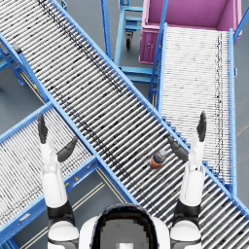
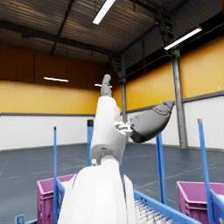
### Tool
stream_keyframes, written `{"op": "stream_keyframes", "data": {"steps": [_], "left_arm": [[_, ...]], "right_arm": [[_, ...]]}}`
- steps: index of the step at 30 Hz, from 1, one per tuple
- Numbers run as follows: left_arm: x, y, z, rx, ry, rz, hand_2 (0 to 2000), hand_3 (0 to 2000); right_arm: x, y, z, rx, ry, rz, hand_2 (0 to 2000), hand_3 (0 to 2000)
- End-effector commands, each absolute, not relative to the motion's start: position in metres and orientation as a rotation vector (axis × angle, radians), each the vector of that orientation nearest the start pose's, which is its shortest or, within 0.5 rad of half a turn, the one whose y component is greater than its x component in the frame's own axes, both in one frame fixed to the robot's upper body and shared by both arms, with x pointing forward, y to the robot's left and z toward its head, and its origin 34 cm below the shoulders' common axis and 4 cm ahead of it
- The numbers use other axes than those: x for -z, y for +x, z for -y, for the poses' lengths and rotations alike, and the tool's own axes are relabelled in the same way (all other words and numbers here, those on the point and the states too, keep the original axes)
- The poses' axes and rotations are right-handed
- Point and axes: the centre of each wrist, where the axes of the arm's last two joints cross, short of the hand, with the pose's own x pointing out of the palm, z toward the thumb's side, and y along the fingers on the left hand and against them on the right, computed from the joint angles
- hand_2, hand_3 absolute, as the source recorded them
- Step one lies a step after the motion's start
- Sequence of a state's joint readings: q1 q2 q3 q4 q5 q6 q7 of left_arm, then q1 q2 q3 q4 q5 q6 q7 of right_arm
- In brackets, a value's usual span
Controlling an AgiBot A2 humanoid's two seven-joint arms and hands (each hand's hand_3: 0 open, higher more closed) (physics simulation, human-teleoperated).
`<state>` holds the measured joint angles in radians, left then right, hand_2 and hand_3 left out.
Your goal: Pick up the oil and place it on the left assembly line, put the cola on the right, and keep Sprite still
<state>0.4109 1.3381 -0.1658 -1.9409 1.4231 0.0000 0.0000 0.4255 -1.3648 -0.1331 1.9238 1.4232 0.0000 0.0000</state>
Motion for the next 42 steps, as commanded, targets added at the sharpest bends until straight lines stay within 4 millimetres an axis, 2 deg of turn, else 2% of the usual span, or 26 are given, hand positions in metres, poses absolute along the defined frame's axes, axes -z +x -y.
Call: {"op": "stream_keyframes", "data": {"steps": [1,14,18,22,26,33,39,42], "left_arm": [[-0.310,0.240,-0.255,1.364,0.691,0.545,0,0],[-0.306,0.239,-0.250,1.385,0.679,0.543,0,0],[-0.305,0.237,-0.249,1.387,0.677,0.545,0,0],[-0.305,0.235,-0.247,1.391,0.676,0.548,0,0],[-0.303,0.236,-0.246,1.397,0.672,0.546,0,0],[-0.301,0.235,-0.243,1.409,0.664,0.545,0,0],[-0.301,0.233,-0.240,1.418,0.666,0.551,0,0],[-0.297,0.235,-0.235,1.438,0.651,0.542,0,0]], "right_arm": [[-0.312,0.246,0.246,-1.391,-0.673,0.569,0,0],[-0.302,0.244,0.241,-1.409,-0.643,0.555,0,0],[-0.284,0.235,0.227,-1.473,-0.601,0.524,0,0],[-0.272,0.228,0.222,-1.498,-0.566,0.499,0,0],[-0.249,0.223,0.202,-1.604,-0.501,0.441,0,0],[-0.203,0.224,0.188,-1.701,-0.357,0.295,0,0],[-0.146,0.248,0.179,-1.738,-0.169,0.114,0,0],[-0.126,0.259,0.167,-1.768,-0.101,0.054,0,0]]}}
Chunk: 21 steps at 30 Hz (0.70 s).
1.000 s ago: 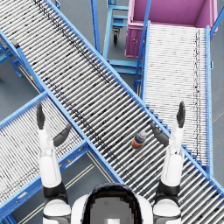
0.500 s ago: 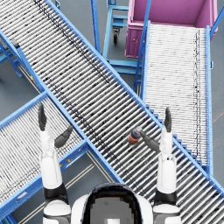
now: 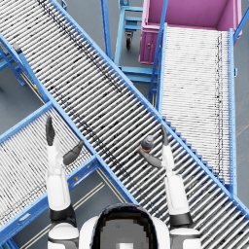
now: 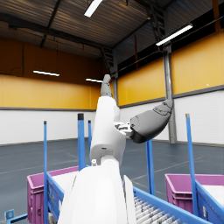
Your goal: Pick up the oil and place it on the left assembly line, put the cola on the right, and keep Sprite still
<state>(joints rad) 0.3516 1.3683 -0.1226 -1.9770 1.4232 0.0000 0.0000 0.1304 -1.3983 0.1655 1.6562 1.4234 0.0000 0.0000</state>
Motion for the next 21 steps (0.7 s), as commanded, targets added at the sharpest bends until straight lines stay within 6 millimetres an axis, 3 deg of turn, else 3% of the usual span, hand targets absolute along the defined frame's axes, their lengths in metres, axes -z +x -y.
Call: {"op": "stream_keyframes", "data": {"steps": [1,11,17,18,19,21], "left_arm": [[-0.297,0.237,-0.234,1.444,0.649,0.541,0,0],[-0.291,0.244,-0.235,1.446,0.617,0.522,0,0],[-0.288,0.247,-0.237,1.441,0.600,0.513,0,0],[-0.285,0.245,-0.236,1.448,0.594,0.509,0,0],[-0.287,0.246,-0.238,1.436,0.597,0.512,0,0],[-0.284,0.245,-0.237,1.441,0.588,0.507,0,0]], "right_arm": [[-0.121,0.263,0.166,-1.768,-0.084,0.037,0,0],[-0.076,0.303,0.138,-1.796,0.085,-0.139,0,0],[-0.062,0.322,0.128,-1.796,0.150,-0.222,0,0],[-0.054,0.324,0.128,-1.787,0.179,-0.258,1361,327],[-0.047,0.327,0.128,-1.779,0.204,-0.293,2000,653],[-0.039,0.327,0.127,-1.800,0.212,-0.341,2000,1307]]}}
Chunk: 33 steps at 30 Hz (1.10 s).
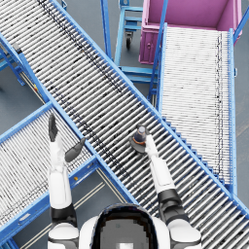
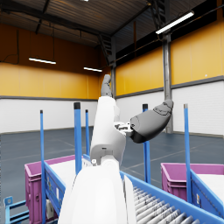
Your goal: Pick up the oil and place it on the left assembly line, put the cola on the right, and keep Sprite still
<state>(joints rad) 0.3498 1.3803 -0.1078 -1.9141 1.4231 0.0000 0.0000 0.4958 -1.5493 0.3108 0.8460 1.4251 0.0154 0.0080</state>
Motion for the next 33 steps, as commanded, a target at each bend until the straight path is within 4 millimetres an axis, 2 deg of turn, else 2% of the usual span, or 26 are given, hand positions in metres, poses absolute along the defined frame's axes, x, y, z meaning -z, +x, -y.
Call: {"op": "stream_keyframes", "data": {"steps": [1,2,4,5,6,7,9,11,15,18,20,22,23,24,26,28,33], "left_arm": [[-0.284,0.245,-0.238,1.439,0.587,0.507,0,0],[-0.287,0.243,-0.237,1.437,0.599,0.517,0,0],[-0.290,0.240,-0.237,1.431,0.612,0.529,0,0],[-0.292,0.237,-0.238,1.423,0.621,0.538,0,0],[-0.286,0.241,-0.237,1.434,0.597,0.519,0,0],[-0.293,0.235,-0.236,1.428,0.627,0.544,0,0],[-0.295,0.232,-0.233,1.436,0.638,0.555,0,0],[-0.297,0.230,-0.229,1.449,0.648,0.566,0,0],[-0.303,0.226,-0.223,1.467,0.670,0.589,0,0],[-0.307,0.224,-0.219,1.478,0.687,0.606,0,0],[-0.310,0.222,-0.213,1.499,0.700,0.622,0,0],[-0.304,0.224,-0.216,1.490,0.678,0.604,0,0],[-0.305,0.223,-0.215,1.493,0.681,0.608,0,0],[-0.310,0.222,-0.214,1.494,0.699,0.623,0,0],[-0.309,0.222,-0.216,1.485,0.694,0.620,0,0],[-0.306,0.223,-0.215,1.490,0.683,0.613,0,0],[-0.307,0.221,-0.220,1.467,0.684,0.615,0,0]], "right_arm": [[-0.042,0.328,0.128,-1.794,0.195,-0.327,2000,1633],[-0.043,0.328,0.129,-1.789,0.190,-0.320,2000,1960],[-0.055,0.329,0.132,-1.770,0.168,-0.253,2000,2000],[-0.075,0.329,0.137,-1.730,0.131,-0.148,2000,2000],[-0.101,0.331,0.145,-1.685,0.088,-0.030,2000,2000],[-0.124,0.333,0.154,-1.656,0.050,0.063,2000,2000],[-0.170,0.337,0.178,-1.610,-0.041,0.237,2000,2000],[-0.204,0.344,0.203,-1.584,-0.109,0.335,2000,2000],[-0.238,0.351,0.240,-1.473,-0.169,0.419,2000,2000],[-0.267,0.368,0.278,-1.388,-0.189,0.456,2000,2000],[-0.275,0.382,0.295,-1.354,-0.156,0.451,2000,2000],[-0.278,0.396,0.313,-1.313,-0.091,0.443,2000,2000],[-0.281,0.404,0.322,-1.299,-0.051,0.436,639,1673],[-0.284,0.412,0.331,-1.261,-0.002,0.432,0,1347],[-0.301,0.425,0.349,-1.212,0.078,0.438,0,693],[-0.319,0.427,0.360,-1.176,0.095,0.470,0,40],[-0.361,0.407,0.376,-1.109,-0.044,0.604,0,0]]}}
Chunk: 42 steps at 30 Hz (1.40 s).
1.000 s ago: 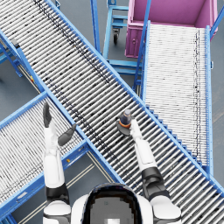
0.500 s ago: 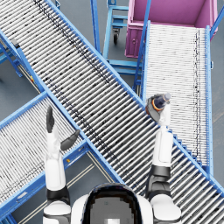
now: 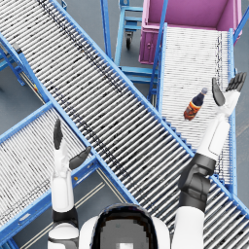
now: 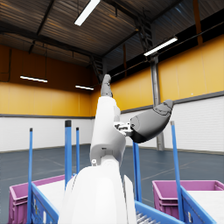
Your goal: Pick up the oil and place it on the left assembly line, put the cola on the right, and keep Sprite still
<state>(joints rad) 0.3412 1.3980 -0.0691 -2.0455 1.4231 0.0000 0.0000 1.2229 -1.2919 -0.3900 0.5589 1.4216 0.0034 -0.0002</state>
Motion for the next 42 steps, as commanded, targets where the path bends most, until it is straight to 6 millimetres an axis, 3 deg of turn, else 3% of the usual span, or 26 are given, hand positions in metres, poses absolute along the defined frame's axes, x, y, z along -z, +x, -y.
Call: {"op": "stream_keyframes", "data": {"steps": [1,5,10,13,14,15,19,25,35,42], "left_arm": [[-0.307,0.220,-0.220,1.466,0.685,0.617,0,0],[-0.313,0.214,-0.222,1.446,0.714,0.641,0,0],[-0.310,0.215,-0.221,1.451,0.700,0.632,0,0],[-0.310,0.214,-0.222,1.449,0.703,0.634,0,0],[-0.325,0.214,-0.228,1.419,0.769,0.653,0,0],[-0.327,0.214,-0.230,1.410,0.777,0.654,0,0],[-0.326,0.226,-0.237,1.399,0.755,0.631,0,0],[-0.313,0.253,-0.232,1.448,0.674,0.570,0,0],[-0.311,0.256,-0.228,1.463,0.661,0.569,0,0],[-0.300,0.256,-0.224,1.504,0.601,0.551,0,0]], "right_arm": [[-0.369,0.399,0.374,-1.107,-0.109,0.621,0,0],[-0.362,0.368,0.343,-1.147,-0.316,0.617,0,0],[-0.358,0.331,0.319,-1.156,-0.446,0.673,0,0],[-0.352,0.317,0.298,-1.203,-0.498,0.674,0,0],[-0.348,0.313,0.291,-1.222,-0.508,0.670,0,0],[-0.345,0.310,0.285,-1.243,-0.522,0.658,0,0],[-0.335,0.295,0.261,-1.313,-0.560,0.649,0,0],[-0.318,0.286,0.243,-1.378,-0.552,0.621,0,0],[-0.286,0.278,0.226,-1.446,-0.483,0.555,0,0],[-0.280,0.277,0.226,-1.487,-0.457,0.543,0,0]]}}
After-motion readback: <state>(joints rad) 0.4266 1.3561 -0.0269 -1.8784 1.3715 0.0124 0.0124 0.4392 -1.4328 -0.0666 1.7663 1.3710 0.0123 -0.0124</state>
